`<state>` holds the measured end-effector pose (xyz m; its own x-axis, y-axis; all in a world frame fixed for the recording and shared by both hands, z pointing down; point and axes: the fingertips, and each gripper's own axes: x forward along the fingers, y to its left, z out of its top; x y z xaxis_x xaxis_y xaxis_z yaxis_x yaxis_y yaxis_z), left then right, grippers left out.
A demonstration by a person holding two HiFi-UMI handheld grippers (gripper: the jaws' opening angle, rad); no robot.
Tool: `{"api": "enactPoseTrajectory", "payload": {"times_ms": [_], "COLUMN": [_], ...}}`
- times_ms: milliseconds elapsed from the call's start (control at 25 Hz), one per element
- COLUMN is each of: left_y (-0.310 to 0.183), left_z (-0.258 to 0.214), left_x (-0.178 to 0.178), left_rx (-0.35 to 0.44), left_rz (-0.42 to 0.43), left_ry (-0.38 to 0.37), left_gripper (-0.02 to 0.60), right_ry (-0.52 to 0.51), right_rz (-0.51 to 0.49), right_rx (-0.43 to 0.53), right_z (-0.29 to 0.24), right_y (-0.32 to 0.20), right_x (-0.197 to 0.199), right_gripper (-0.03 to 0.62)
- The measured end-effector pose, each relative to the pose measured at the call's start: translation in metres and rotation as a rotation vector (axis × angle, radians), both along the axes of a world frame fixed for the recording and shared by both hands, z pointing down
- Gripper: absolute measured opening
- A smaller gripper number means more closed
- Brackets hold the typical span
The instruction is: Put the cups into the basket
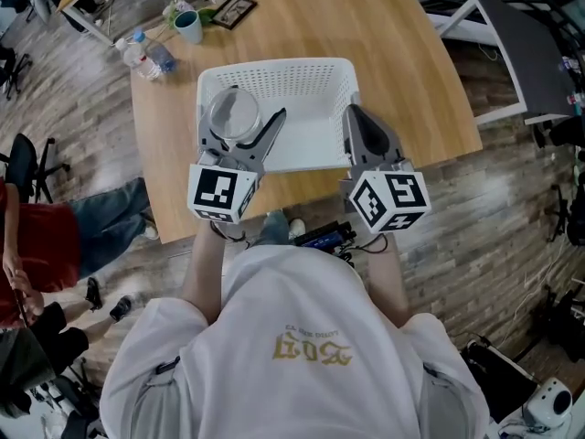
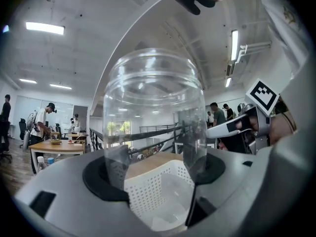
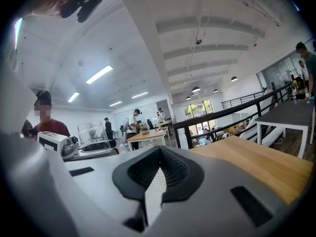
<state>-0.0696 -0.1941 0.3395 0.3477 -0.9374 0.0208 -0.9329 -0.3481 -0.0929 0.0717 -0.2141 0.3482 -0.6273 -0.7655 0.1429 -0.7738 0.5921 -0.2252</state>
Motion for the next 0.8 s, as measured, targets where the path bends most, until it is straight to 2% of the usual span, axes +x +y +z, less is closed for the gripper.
{"api": "enactPoseTrajectory", "payload": {"times_ms": [360,680,800], "left_y": [-0.031,-0.050,-0.059], "left_z": [0.017,0.030,0.040], "left_x": [-0.003,-0.013,-0.016], "left_rx": [0.019,0.000,-0.012], "left_rz": [0.021,0.017,0.024], "left_ry": [-0.055,-0.009,-0.039], "left_gripper": [0.336,0.336,0.337], "right_ry": [0.007,-0.013,-0.023], "right_rz": [-0.043,-0.066,-0.076], "right_rx": [-0.024,-0.051,-0.066], "right_z": [-0.003,-0.002,0.000], "right_y": [-0.021,-0.032,-0.037], "right_x": [-0.024,-0.039,-0.046], "right_gripper": [0.011,0.011,0.011]}}
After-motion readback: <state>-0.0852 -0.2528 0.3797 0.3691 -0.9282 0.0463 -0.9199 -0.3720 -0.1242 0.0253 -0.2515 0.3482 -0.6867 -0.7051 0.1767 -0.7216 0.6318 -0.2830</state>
